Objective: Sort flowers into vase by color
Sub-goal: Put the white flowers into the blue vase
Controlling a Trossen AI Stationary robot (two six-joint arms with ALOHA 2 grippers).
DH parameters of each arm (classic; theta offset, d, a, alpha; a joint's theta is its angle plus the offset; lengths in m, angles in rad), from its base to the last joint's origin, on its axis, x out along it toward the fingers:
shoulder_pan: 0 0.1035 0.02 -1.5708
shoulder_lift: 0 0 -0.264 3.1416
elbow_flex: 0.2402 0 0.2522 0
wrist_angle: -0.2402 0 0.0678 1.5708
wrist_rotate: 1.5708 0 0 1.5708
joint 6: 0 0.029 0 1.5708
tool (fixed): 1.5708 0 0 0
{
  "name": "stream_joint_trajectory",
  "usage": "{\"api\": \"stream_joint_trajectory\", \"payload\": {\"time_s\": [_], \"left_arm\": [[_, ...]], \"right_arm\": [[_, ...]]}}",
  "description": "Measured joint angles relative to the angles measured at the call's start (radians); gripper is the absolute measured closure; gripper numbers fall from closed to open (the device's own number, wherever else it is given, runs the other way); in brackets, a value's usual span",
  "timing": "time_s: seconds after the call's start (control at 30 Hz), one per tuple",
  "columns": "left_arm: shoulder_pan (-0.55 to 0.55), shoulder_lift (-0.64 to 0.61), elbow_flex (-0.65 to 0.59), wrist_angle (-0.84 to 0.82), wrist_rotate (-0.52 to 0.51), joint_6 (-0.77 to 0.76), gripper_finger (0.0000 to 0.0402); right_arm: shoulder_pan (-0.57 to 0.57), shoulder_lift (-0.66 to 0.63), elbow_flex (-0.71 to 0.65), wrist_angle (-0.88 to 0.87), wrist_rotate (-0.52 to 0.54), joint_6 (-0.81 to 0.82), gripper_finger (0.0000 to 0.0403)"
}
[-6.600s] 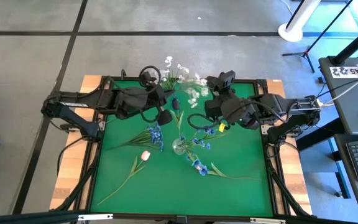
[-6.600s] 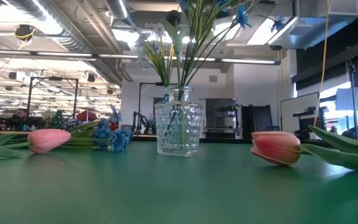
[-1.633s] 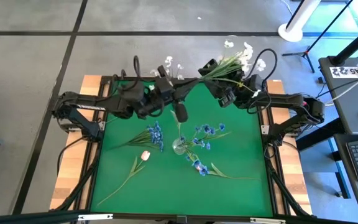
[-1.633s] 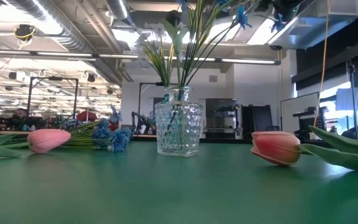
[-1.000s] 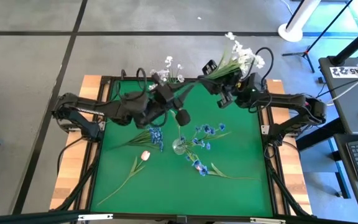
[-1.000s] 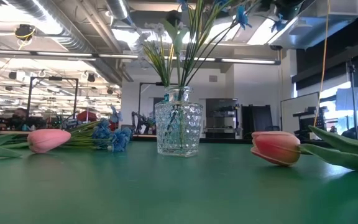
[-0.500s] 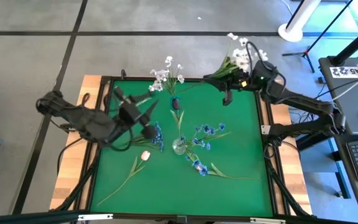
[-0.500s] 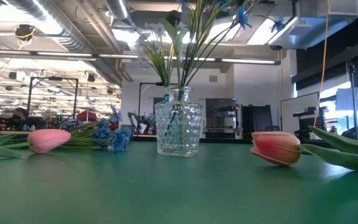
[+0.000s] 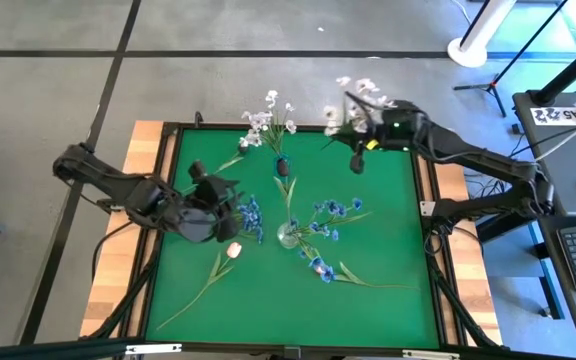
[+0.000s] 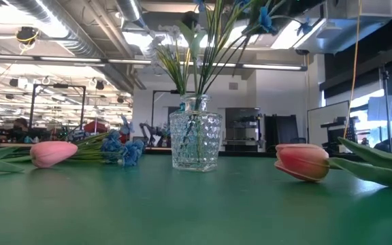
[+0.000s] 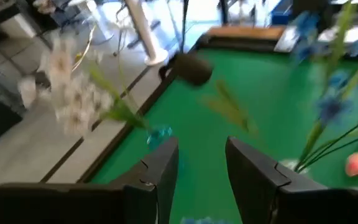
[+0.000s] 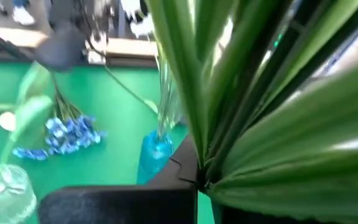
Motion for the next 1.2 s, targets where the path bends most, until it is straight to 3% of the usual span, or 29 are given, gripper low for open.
{"api": "stream_joint_trajectory", "payload": {"time_s": [0.17, 0.4, 0.57, 0.83, 1.2], "left_arm": [[0.025, -0.113, -0.24, 0.172, -0.001, -0.034, 0.0316], [0.069, -0.315, -0.604, 0.687, 0.191, 0.123, 0.0382], [0.106, -0.372, -0.77, 0.9, 0.226, 0.169, 0.04], [0.158, -0.373, -0.855, 0.981, 0.264, 0.157, 0.0391], [0.184, -0.372, -0.857, 0.997, 0.283, 0.162, 0.039]], "right_arm": [[0.0, 0.104, 0.0, 0.043, -0.017, -0.039, 0.0395], [-0.001, 0.244, 0.0, 0.225, -0.107, -0.087, 0.0395], [-0.001, 0.294, 0.0, 0.329, -0.126, -0.098, 0.0395], [0.001, 0.343, 0.0, 0.353, -0.15, -0.102, 0.0395], [0.001, 0.365, 0.0, 0.413, -0.177, -0.108, 0.0395]]}}
